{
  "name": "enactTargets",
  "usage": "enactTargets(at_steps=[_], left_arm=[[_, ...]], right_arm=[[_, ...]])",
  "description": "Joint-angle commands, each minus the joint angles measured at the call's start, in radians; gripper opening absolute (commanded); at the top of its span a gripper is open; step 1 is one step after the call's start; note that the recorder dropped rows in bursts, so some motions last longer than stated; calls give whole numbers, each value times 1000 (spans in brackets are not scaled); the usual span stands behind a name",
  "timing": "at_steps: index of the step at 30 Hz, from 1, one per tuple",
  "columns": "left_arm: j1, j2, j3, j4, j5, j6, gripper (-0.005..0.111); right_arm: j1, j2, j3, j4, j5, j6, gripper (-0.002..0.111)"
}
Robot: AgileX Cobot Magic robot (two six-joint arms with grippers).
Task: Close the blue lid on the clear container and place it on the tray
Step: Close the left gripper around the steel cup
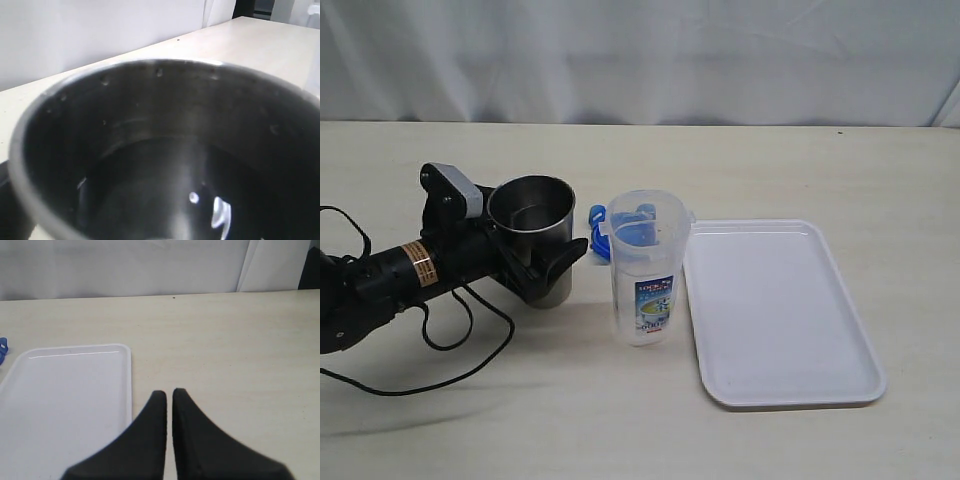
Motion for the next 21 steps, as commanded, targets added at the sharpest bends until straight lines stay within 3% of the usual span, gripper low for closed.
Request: enactTargets(at_steps=[1, 16, 19, 21], left_arm=[[-5, 0, -8, -23, -12, -7, 105], [-5, 0, -8, -49, -12, -7, 105], [-5, 0, -8, -56, -12, -7, 100], [-5, 0, -8, -58, -12, -7, 89]], right_arm=[[-3, -5, 1, -1, -13, 0, 5], [-3, -5, 1, -1, -13, 0, 5], [-3, -5, 1, -1, -13, 0, 5], [-3, -5, 1, -1, -13, 0, 5]])
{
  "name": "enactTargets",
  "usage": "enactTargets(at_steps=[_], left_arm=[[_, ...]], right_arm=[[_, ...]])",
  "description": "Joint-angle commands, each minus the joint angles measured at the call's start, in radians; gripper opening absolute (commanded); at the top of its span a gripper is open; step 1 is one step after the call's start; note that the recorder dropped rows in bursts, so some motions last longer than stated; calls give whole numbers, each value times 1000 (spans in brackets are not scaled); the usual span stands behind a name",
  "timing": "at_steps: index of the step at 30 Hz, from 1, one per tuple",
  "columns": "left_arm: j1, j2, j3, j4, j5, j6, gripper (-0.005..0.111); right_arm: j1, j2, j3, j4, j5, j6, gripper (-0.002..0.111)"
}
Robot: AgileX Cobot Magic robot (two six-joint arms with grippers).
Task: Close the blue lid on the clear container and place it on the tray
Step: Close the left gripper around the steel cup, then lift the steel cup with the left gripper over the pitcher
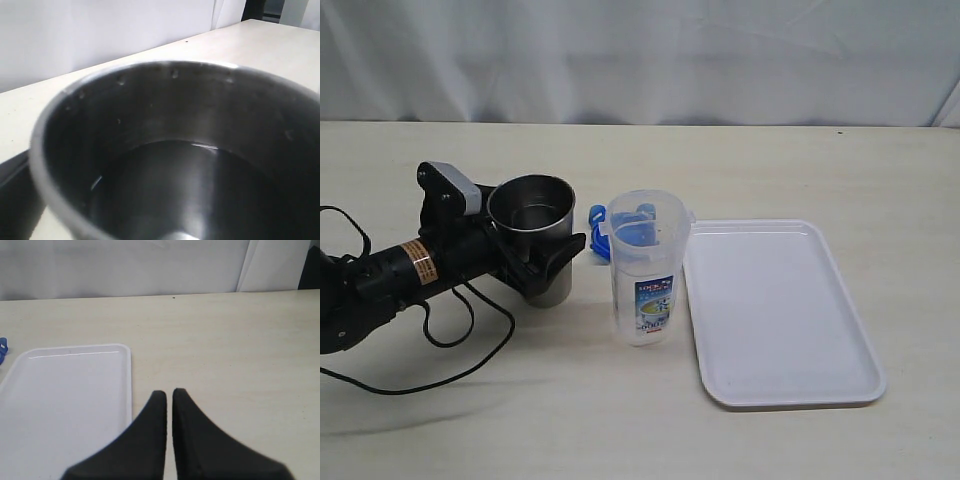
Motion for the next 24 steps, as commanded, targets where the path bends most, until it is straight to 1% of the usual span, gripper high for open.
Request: enactTargets(at_steps=[1, 6, 9, 10, 11, 12, 24], left_arm=[[-5, 0, -8, -23, -12, -7, 82], [-5, 0, -8, -21, -12, -7, 41], [-5, 0, -8, -17, -12, -7, 21], [-5, 0, -8, -10, -12, -7, 11], [-5, 0, -8, -5, -12, -7, 4], [-5, 0, -8, 1, -12, -5, 0], [-5, -9, -8, 5, -12, -7, 0]], right_arm=[[-3, -5, 1, -1, -13, 0, 5], [-3, -5, 1, -1, -13, 0, 5], [-3, -5, 1, -1, -13, 0, 5], [-3, -5, 1, -1, -13, 0, 5], [-3, -5, 1, -1, -13, 0, 5], [-3, -5, 1, -1, -13, 0, 5], [-3, -5, 1, -1, -13, 0, 5]])
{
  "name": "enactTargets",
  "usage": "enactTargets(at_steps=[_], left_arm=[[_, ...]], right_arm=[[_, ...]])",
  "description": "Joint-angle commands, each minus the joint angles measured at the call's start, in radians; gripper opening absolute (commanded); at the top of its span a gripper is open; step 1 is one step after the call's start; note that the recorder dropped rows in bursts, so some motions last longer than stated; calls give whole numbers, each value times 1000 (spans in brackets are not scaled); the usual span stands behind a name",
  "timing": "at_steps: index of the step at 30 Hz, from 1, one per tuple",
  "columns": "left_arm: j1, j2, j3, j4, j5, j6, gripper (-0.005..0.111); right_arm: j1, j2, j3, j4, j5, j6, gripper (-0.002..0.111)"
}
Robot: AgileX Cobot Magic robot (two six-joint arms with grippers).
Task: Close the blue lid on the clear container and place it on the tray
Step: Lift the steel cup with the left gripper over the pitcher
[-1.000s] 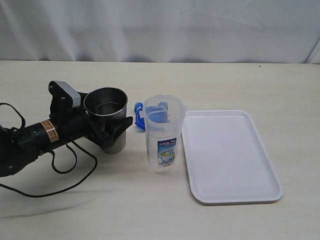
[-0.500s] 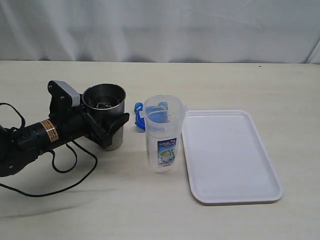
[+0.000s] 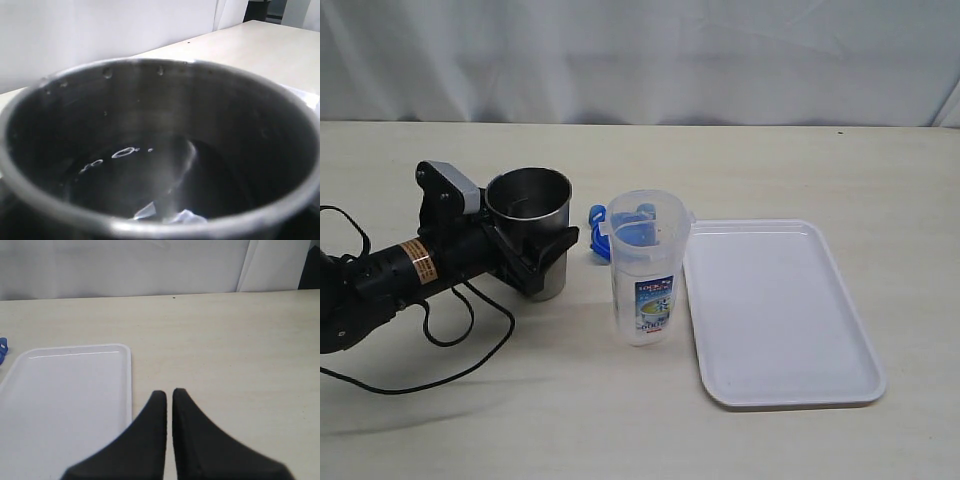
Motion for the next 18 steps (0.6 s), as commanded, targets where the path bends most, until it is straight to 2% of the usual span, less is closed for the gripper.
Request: enactTargets(at_steps=[1, 15, 18], left_arm=[[-3, -14, -8, 6, -9, -4, 0], [-3, -196, -8, -23, -9, -43, 0], [-3, -242, -15, -20, -9, -94, 0]], right_arm=[[-3, -5, 1, -1, -13, 0, 5], [-3, -5, 1, -1, -13, 0, 5], [-3, -5, 1, -1, -13, 0, 5]])
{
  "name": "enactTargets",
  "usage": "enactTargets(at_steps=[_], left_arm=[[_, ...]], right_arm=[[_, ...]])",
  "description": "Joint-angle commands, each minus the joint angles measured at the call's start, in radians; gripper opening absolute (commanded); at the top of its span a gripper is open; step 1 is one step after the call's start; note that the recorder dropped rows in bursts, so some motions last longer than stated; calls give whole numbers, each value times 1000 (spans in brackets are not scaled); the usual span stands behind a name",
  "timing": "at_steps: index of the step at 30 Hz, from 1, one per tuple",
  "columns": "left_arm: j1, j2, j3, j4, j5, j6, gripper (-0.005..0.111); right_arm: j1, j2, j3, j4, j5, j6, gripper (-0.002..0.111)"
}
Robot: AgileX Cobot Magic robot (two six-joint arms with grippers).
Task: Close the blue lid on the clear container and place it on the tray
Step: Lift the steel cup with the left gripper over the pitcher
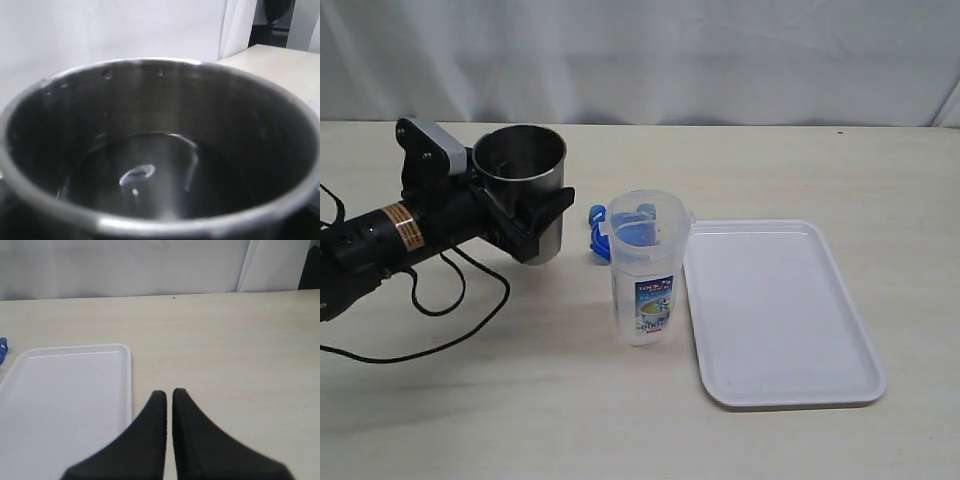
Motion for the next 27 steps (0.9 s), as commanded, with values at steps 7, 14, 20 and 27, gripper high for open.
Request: enactTargets(at_steps=[7, 14, 20, 27], left_arm=[[-5, -143, -121, 5, 94, -182, 0], [-73, -145, -238, 29, 249, -234, 0], [-150, -145, -323, 50, 347, -231, 0], [-185, -143, -356, 57, 340, -227, 0]], right_arm=[[-3, -5, 1, -1, -13, 0, 5], [-3, -5, 1, -1, -13, 0, 5], [-3, -5, 1, -1, -13, 0, 5], [-3, -5, 1, -1, -13, 0, 5]])
